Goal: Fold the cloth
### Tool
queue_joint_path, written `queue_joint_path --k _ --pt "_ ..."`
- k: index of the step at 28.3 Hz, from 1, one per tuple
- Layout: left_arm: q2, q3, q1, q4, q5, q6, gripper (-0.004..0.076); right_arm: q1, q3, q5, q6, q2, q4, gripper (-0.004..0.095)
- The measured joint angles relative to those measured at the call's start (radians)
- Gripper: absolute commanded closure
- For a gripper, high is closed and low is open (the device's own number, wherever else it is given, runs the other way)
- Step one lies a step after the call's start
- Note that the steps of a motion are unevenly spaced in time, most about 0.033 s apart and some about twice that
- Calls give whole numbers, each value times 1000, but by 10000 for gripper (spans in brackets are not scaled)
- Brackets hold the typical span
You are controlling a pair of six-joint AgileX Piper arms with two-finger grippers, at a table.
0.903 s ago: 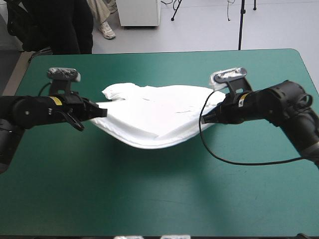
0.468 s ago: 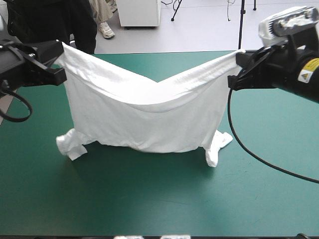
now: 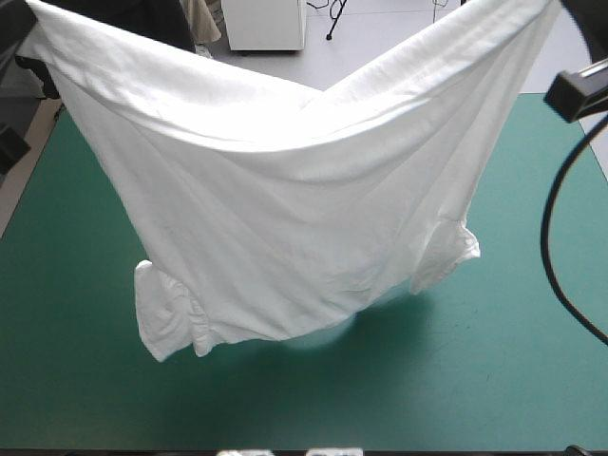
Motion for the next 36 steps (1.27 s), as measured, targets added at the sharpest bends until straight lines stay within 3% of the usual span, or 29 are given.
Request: queue_joint_path --k 12,25,31,33,36 --pt "-2 -64 0 -117 -283 156 733 0 -113 -193 -44 -5 5 925" --pt "110 -68 0 -131 -412 220 733 0 -118 -293 -45 68 -15 925" --pt "286 -63 0 -92 -509 220 733 0 -114 -359 76 225 -165 925" --pt "360 -61 0 -58 -609 221 733 -14 -112 -412 165 297 -271 925" --pt "427 -67 -1 -47 -730 221 733 -88 -111 -506 253 361 -312 925"
